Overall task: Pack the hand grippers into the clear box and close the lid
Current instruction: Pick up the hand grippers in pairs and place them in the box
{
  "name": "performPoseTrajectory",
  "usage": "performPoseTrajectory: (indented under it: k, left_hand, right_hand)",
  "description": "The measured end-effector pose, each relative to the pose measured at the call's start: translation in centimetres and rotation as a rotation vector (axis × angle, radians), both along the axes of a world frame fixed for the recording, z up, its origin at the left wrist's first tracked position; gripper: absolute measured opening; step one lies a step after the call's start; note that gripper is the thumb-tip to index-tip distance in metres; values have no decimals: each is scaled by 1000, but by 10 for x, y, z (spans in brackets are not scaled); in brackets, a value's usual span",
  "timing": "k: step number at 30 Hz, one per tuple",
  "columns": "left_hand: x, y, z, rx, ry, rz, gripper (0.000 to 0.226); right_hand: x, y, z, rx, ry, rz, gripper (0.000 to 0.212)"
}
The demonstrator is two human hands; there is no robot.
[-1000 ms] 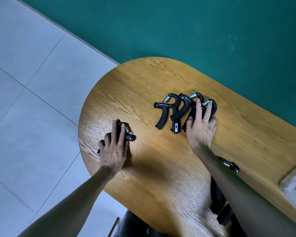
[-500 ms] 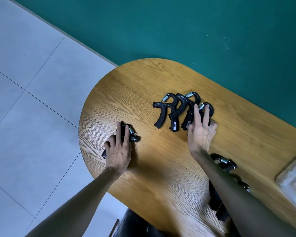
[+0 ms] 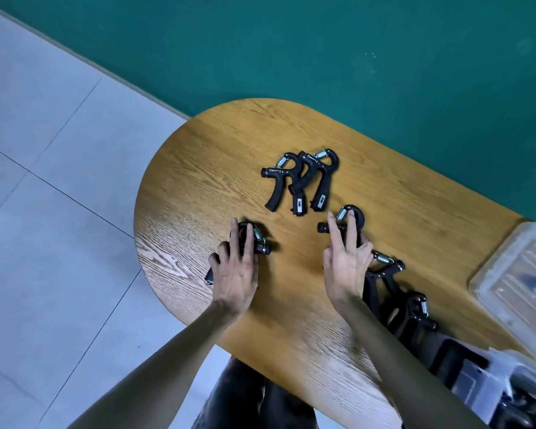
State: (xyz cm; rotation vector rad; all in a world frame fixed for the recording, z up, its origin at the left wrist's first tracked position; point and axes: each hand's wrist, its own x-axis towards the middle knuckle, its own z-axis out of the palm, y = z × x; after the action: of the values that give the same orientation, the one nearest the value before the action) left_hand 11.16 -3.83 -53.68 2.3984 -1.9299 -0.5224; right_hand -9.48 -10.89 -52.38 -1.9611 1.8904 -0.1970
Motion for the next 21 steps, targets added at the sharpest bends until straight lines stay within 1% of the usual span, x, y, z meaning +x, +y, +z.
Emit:
performPoseTrajectory:
  k: [2, 4, 8, 11, 15, 19, 21]
  left_hand:
    - [-7, 5, 2, 4, 32, -12, 84]
    - [-15, 14, 6, 6, 13, -27, 84]
    - [-33, 21, 17, -21, 73, -42, 75]
    - [-53, 28, 23, -53, 73, -84, 74]
    - [-80, 39, 33, -37, 69, -90, 72]
    - [-110, 48, 66, 14, 30, -97, 69]
    - [-123, 52, 82, 4, 15, -83, 68]
  right_hand:
    - [-2, 20, 2, 9, -4, 0, 76]
    - [-7, 37, 8, 13, -11, -7, 75]
    - [-16, 59, 13, -18, -35, -49, 73]
    - [-26, 74, 16, -48, -51, -85, 73]
    - [-42, 94, 23, -68, -32, -106, 71]
    - [-62, 110, 48, -95, -10, -71, 68]
    - [-70, 117, 67, -106, -12, -77, 67]
